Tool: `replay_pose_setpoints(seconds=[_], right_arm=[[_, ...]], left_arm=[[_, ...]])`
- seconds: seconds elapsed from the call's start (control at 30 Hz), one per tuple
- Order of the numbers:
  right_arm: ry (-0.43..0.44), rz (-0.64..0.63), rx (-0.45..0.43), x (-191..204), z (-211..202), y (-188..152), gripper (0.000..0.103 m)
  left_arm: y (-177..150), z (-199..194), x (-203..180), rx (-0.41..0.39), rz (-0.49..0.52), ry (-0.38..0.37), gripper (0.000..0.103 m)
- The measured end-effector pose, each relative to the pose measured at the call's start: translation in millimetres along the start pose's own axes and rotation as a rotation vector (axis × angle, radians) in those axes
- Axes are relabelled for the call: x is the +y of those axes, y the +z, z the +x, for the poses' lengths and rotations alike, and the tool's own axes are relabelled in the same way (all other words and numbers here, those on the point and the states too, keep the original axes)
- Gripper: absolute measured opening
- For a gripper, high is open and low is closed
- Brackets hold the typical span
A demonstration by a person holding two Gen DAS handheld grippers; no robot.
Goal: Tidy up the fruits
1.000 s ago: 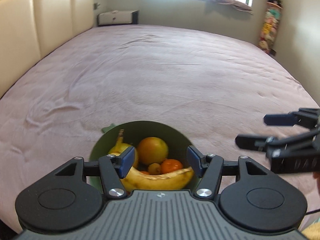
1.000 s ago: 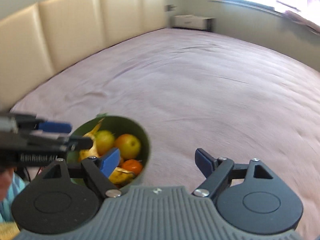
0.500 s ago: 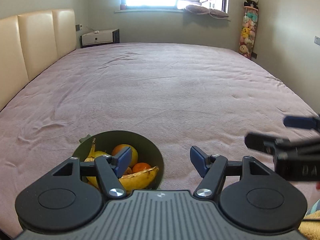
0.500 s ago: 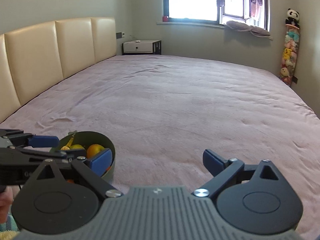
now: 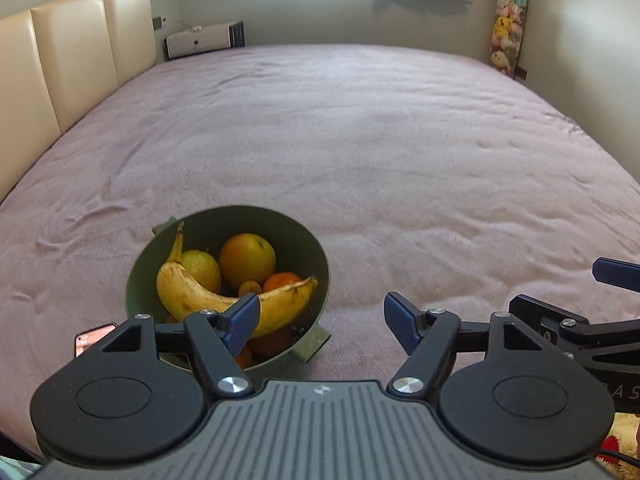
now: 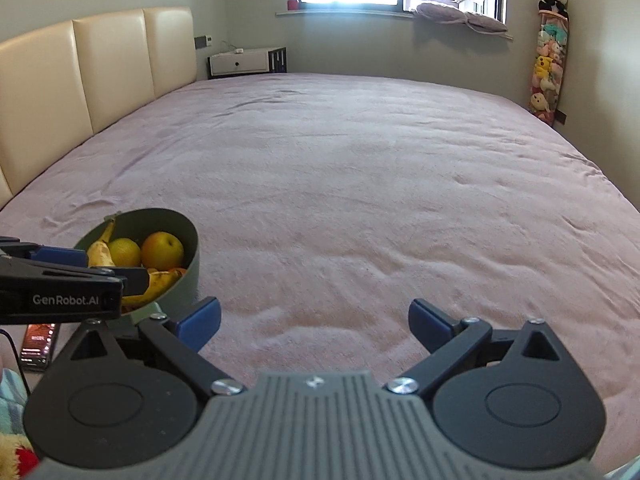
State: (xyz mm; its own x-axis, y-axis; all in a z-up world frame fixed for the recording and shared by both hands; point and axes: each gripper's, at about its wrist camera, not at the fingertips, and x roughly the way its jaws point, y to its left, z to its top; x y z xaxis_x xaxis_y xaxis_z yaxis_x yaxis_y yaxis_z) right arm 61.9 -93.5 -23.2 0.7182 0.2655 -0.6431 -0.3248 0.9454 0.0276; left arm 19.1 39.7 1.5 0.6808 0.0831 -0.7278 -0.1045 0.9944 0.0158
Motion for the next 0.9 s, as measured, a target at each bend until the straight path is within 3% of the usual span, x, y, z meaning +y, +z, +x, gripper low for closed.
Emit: replay_pose_setpoints(seconds=[0.37, 0.9], right_arm=[[-0.005, 0.040, 0.048, -16, 22, -1, 0.097], [-0.005, 0.046, 0.054, -18, 22, -1, 0.097]], left_arm=[[1, 25, -10, 0.061, 0.009, -0.006, 0.083], [3, 27, -9, 0.070, 0.001, -0.003, 0.083]])
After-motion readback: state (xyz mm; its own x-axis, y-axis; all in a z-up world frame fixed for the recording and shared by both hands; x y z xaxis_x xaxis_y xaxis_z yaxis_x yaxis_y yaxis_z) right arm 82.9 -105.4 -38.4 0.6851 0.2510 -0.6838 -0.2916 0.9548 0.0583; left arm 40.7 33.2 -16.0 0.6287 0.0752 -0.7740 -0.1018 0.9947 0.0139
